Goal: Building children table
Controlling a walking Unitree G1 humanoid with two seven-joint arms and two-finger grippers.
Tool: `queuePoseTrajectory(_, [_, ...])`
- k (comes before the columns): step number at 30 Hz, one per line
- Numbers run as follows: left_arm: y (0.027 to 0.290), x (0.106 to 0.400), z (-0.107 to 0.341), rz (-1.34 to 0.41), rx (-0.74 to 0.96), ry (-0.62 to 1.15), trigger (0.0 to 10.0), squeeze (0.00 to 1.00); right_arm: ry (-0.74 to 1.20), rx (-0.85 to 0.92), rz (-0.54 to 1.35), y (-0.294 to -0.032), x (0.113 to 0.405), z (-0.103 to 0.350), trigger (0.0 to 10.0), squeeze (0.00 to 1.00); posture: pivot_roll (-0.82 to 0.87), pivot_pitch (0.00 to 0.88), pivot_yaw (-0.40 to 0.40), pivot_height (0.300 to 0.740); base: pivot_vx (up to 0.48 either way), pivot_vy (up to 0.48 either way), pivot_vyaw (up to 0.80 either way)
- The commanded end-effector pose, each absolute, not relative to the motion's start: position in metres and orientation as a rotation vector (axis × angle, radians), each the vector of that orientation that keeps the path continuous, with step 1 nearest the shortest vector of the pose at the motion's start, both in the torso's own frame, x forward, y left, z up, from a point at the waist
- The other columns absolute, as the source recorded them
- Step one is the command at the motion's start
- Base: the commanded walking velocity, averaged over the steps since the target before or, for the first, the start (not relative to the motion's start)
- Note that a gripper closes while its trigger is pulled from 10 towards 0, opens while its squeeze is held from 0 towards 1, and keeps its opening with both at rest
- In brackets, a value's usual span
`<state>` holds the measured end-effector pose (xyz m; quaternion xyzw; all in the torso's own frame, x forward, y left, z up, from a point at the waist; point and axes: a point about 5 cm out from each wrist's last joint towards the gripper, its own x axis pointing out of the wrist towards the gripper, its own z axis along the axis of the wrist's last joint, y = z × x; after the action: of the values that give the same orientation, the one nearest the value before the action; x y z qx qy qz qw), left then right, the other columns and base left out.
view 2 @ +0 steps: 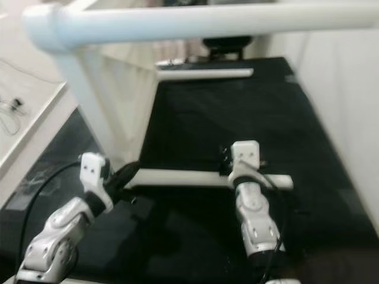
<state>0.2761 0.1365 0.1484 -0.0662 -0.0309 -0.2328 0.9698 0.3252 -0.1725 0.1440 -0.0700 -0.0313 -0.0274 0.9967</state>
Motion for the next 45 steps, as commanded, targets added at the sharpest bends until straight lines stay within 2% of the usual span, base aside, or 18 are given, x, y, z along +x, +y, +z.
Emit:
queuePoseTrajectory(1, [0.145,0.277,0.144,-0.433,-0.121,-0.037,10.0,0.00,-0.040,-0.154,-0.040,-0.170,0.322,0.137,10.0,0.00,-0.06,0.095,0.096,0.740,0.274,0.000,0.00])
queuePoseTrajectory(24, [0.141,0.269,0.151,-0.475,-0.126,-0.054,10.0,0.00,-0.050,-0.126,-0.028,-0.173,0.321,0.139,10.0,0.00,-0.04,0.105,0.092,0.740,0.024,0.000,0.00])
queuePoseTrajectory(28, [0.151,0.267,0.152,-0.356,-0.070,-0.075,10.0,0.00,-0.153,-0.238,0.015,-0.181,0.317,0.161,10.0,0.00,-0.06,0.112,0.088,0.740,0.000,0.000,0.00])
queuePoseTrajectory(35, [0.153,0.267,0.152,-0.327,-0.056,-0.082,10.0,0.00,-0.210,-0.293,0.005,-0.191,0.315,0.179,10.0,0.00,-0.07,0.117,0.089,0.740,0.000,0.000,0.00])
queuePoseTrajectory(37, [0.153,0.268,0.152,-0.330,-0.042,-0.087,10.0,0.00,-0.301,-0.409,-0.007,-0.203,0.309,0.207,10.0,0.00,-0.07,0.117,0.089,0.740,0.000,0.000,0.00])
queuePoseTrajectory(38, [0.153,0.268,0.152,-0.330,-0.042,-0.087,10.0,0.00,-0.301,-0.409,-0.007,-0.203,0.309,0.207,10.0,0.00,-0.07,0.117,0.089,0.740,0.000,0.000,0.00])
queuePoseTrajectory(39, [0.153,0.269,0.152,-0.334,-0.036,-0.086,10.0,0.00,-0.402,-0.505,-0.020,-0.213,0.294,0.232,10.0,0.00,-0.07,0.114,0.098,0.740,0.000,0.000,0.00])
queuePoseTrajectory(43, [0.154,0.269,0.151,-0.333,-0.035,-0.085,10.0,0.00,-0.431,-0.530,-0.028,-0.214,0.288,0.238,10.0,0.00,-0.07,0.112,0.099,0.740,0.000,0.000,0.00])
queuePoseTrajectory(44, [0.155,0.270,0.151,-0.328,-0.030,-0.084,10.0,0.00,-0.465,-0.556,-0.081,-0.221,0.271,0.247,10.0,0.00,-0.07,0.106,0.103,0.740,0.000,0.000,0.00])
queuePoseTrajectory(45, [0.155,0.270,0.151,-0.328,-0.030,-0.084,10.0,0.00,-0.465,-0.556,-0.081,-0.221,0.271,0.247,10.0,0.00,-0.07,0.106,0.103,0.740,0.000,0.000,0.00])
